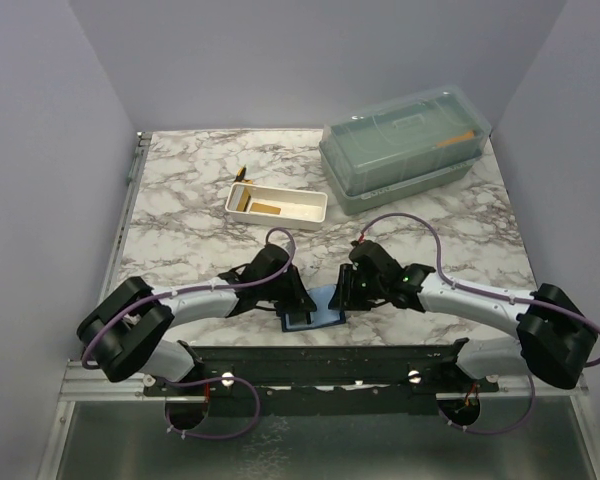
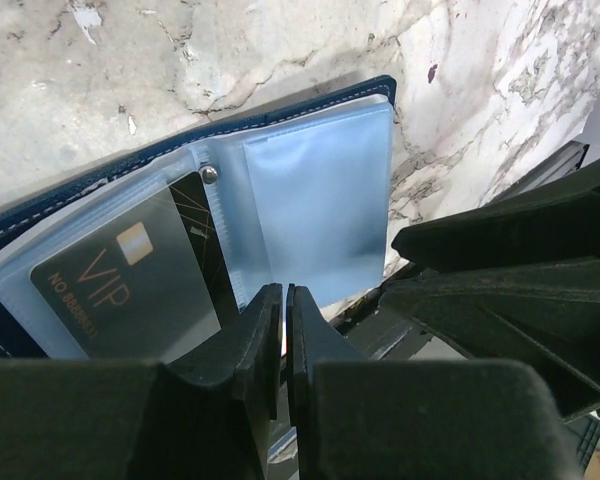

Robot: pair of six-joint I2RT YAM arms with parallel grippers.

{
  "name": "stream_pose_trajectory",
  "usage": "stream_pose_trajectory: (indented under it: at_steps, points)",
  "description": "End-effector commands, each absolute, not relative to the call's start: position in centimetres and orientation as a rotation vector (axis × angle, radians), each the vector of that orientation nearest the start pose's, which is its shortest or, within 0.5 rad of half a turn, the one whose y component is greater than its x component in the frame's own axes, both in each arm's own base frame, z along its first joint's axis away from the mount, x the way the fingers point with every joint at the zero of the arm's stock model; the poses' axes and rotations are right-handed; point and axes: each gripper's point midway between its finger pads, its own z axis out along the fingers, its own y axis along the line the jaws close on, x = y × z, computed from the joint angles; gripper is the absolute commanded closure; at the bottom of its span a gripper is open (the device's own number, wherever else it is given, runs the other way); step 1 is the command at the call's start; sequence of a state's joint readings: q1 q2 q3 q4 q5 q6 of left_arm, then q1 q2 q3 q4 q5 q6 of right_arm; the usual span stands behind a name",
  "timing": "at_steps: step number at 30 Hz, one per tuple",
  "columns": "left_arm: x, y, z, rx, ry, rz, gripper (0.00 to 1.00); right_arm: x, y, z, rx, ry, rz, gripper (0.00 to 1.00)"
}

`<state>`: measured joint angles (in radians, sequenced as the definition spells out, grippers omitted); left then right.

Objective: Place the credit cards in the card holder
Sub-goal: Insert the credit card into the card holder.

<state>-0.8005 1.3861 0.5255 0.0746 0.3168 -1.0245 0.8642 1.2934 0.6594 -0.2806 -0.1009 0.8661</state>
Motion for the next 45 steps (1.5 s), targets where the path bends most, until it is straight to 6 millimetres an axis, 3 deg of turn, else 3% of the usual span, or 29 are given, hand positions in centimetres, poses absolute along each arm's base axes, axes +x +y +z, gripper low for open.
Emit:
stream_pose_trajectory:
  at_steps: [1,23,45]
  points:
    - [16.9,-30.1,5.1,-0.105,2.638,-1.148,0.88,16.2,27.2,5.5,-0.048,2.697,0.810,0.60]
    - [16.7,-29.7,3.0,-0.107,2.679,-1.086,0.95,15.8,27.7,5.9,-0.071,2.705,0.854,0.66]
    - [16.3,-29.3,2.5,-0.110,2.687,-1.077,0.98,15.8,27.0,5.0,-0.039,2.732,0.797,0.59]
